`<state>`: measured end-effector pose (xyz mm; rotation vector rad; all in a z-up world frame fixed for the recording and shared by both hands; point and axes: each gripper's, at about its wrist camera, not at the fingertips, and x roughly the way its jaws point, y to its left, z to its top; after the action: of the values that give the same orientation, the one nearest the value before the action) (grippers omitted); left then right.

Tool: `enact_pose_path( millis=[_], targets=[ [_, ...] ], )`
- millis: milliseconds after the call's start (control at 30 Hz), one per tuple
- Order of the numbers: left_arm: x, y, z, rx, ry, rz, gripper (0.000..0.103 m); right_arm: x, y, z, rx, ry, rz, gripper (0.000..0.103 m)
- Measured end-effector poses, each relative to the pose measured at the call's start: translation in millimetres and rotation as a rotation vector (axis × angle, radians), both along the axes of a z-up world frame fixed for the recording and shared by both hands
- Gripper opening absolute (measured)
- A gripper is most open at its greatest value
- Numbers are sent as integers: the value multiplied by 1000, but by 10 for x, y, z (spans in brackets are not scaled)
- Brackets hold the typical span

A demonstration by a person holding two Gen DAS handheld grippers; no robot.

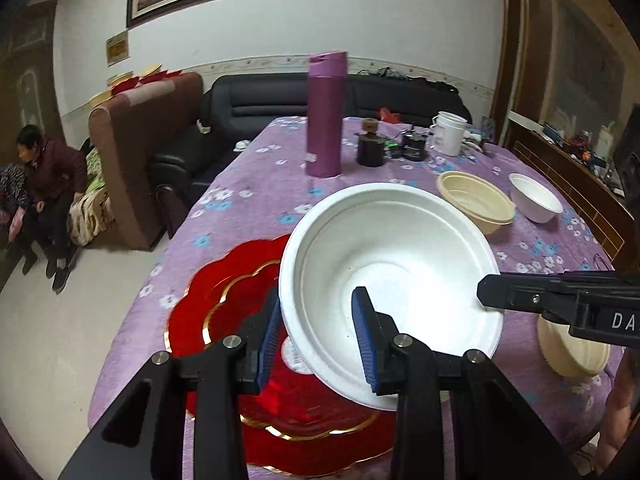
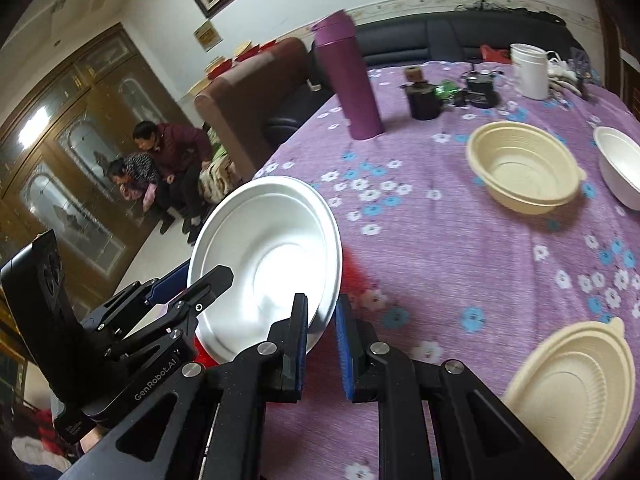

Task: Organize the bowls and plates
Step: 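Carry the white foam bowl with the left gripper over the red plate stack, then lower the white bowl into the small red plate and open the left gripper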

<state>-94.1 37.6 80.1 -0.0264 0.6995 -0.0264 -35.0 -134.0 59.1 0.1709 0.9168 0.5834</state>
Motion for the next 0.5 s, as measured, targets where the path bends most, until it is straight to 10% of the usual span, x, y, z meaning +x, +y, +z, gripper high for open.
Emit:
enact_pose_path(
  millis=[500],
  targets=[
    [42,445,-319,-16,84,92,33,299,596,-434,-44,123,78,17]
  ],
)
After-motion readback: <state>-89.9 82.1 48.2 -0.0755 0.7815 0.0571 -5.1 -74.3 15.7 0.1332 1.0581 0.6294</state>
